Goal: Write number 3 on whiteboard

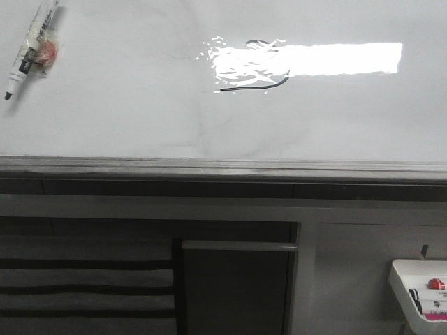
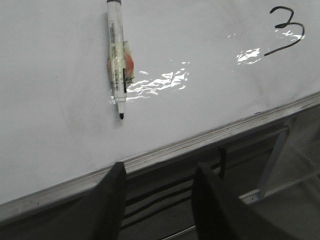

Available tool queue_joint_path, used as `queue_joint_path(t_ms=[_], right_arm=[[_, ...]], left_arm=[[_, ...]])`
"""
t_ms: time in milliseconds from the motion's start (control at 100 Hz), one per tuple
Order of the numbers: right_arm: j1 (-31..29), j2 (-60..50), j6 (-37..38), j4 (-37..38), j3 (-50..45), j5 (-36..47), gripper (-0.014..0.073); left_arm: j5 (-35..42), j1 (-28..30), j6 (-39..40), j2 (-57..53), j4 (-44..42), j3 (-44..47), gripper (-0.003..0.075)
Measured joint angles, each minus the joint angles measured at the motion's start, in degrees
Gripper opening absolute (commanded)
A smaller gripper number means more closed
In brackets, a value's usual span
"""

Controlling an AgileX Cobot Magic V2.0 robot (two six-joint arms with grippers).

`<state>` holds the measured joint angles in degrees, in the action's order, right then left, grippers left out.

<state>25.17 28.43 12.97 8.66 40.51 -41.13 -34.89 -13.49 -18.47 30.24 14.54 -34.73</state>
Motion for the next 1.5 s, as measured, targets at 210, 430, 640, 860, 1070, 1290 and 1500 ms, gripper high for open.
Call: queue_joint_path(t_ms=[210,430,640,860,1070,1290,1500], right_arm=[[0.0,0.0,0.0,0.0,0.0,0.0,-0.0079],[0.0,0.0,0.0,0.0,0.0,0.0,-0.0079],[0.0,0.0,0.0,0.0,0.0,0.0,-0.0079],[0.0,0.0,0.1,-0.1,0.0,0.0,-0.0079],[0.0,0.0,0.1,-0.1,0.0,0.0,-0.0079],[0.0,0.0,0.1,-0.2,0.0,0.0,-0.0079],[0.0,0.0,0.1,-0.2,0.0,0.0,-0.0079]], left_arm=[[1.0,0.0,5.9,-1.9,-3.2,0.0,-0.0019],[1.8,0.0,7.3,-2.0,-2.1,0.0,-0.0019],[2.5,0.0,7.4,-2.7,-4.8,0.4,-0.0019],[10.6,3.6,7.4,-16.7,-10.5,11.5,-0.0019],[18.9,8.6,7.5,-30.4,-10.8,26.5,-0.0019],[30.5,9.1,9.7,-30.6,-9.7,35.0,-0.0019],[33.0,9.1,10.7,-30.6,-8.0,35.0,-0.0019]])
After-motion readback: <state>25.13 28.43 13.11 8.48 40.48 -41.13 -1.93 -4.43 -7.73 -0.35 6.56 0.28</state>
